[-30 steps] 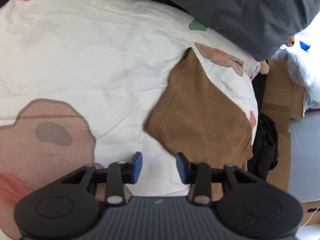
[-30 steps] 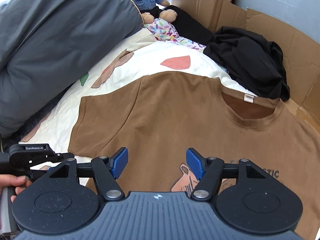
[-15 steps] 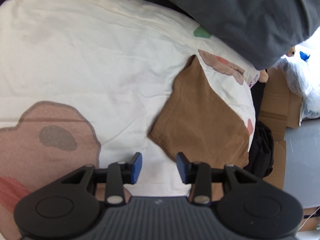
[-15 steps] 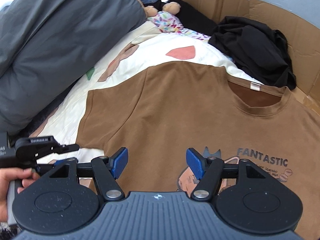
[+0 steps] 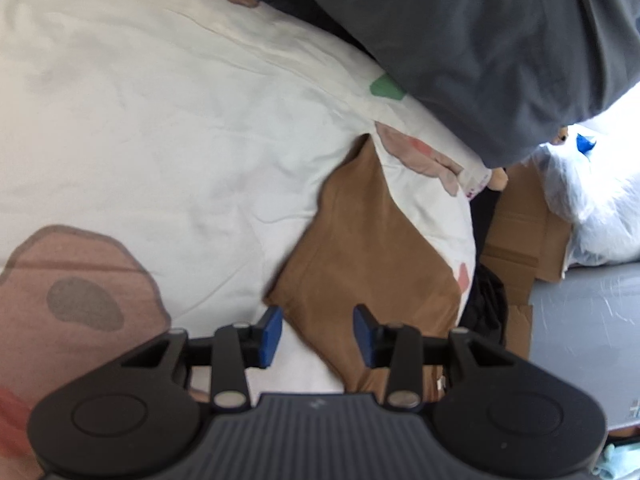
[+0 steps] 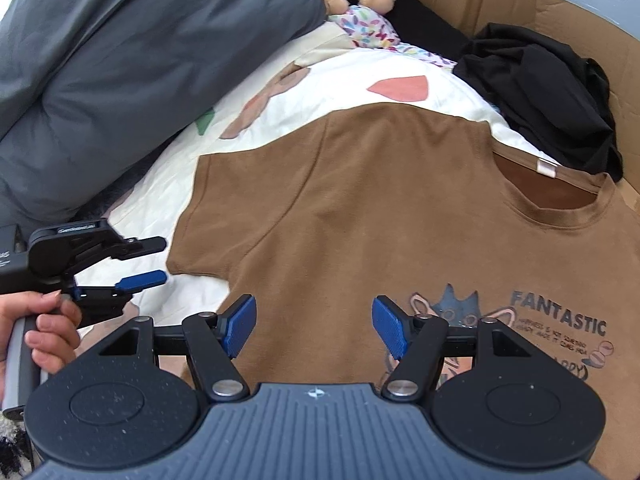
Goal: Fold clothes
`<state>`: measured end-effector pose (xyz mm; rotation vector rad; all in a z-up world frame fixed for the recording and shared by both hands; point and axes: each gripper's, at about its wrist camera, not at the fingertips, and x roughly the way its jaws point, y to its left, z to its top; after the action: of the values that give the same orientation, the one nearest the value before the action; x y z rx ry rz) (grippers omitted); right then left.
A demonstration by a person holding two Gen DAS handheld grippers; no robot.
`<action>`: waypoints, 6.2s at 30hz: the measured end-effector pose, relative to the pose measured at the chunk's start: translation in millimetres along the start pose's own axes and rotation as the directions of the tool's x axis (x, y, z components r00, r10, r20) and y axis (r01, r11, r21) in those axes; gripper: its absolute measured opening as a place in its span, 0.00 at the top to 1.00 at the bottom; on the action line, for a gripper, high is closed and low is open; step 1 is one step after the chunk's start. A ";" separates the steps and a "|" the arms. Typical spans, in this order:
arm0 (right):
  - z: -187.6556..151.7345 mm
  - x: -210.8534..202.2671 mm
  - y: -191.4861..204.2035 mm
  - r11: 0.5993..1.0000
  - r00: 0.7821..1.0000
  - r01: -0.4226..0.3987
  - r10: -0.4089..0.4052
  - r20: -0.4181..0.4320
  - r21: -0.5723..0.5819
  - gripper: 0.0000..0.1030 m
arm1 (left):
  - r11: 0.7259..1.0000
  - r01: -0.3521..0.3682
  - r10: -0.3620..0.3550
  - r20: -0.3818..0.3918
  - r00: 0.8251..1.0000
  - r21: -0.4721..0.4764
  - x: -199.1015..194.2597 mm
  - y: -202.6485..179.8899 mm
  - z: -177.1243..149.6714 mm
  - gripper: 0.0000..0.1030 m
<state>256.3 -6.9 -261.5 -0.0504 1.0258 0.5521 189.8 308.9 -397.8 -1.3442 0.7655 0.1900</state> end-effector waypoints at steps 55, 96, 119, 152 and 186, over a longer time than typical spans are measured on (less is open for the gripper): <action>-5.1 99.7 53.0 0.994 0.995 -0.096 0.097 -0.023 0.050 0.94 | 0.970 0.220 -0.218 -0.032 0.975 0.104 4.5 -53.4 9.6 0.92; -5.8 35.3 -45.3 0.988 1.000 -0.001 0.003 -0.015 0.153 0.58 | 0.667 0.134 0.038 -0.213 0.976 0.733 42.6 -111.8 -91.5 0.92; -0.1 16.6 -28.8 0.988 1.000 -0.007 0.007 -0.003 0.154 0.52 | 0.333 0.101 0.192 -0.172 0.966 0.938 25.3 -118.3 -149.9 0.75; 3.2 17.0 -18.5 0.992 0.998 -0.017 0.009 0.069 0.121 0.49 | 0.761 -0.149 0.151 0.051 0.987 0.632 17.0 -101.5 13.4 0.72; -3.5 7.0 -40.5 0.984 0.997 -0.012 -0.001 0.075 0.177 0.49 | 0.683 -0.183 0.215 0.046 0.976 0.707 50.5 -115.9 -1.4 0.97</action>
<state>274.8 -40.0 -277.7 0.1301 0.9985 0.4624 289.6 263.7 -334.7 -0.5178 0.8991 0.0230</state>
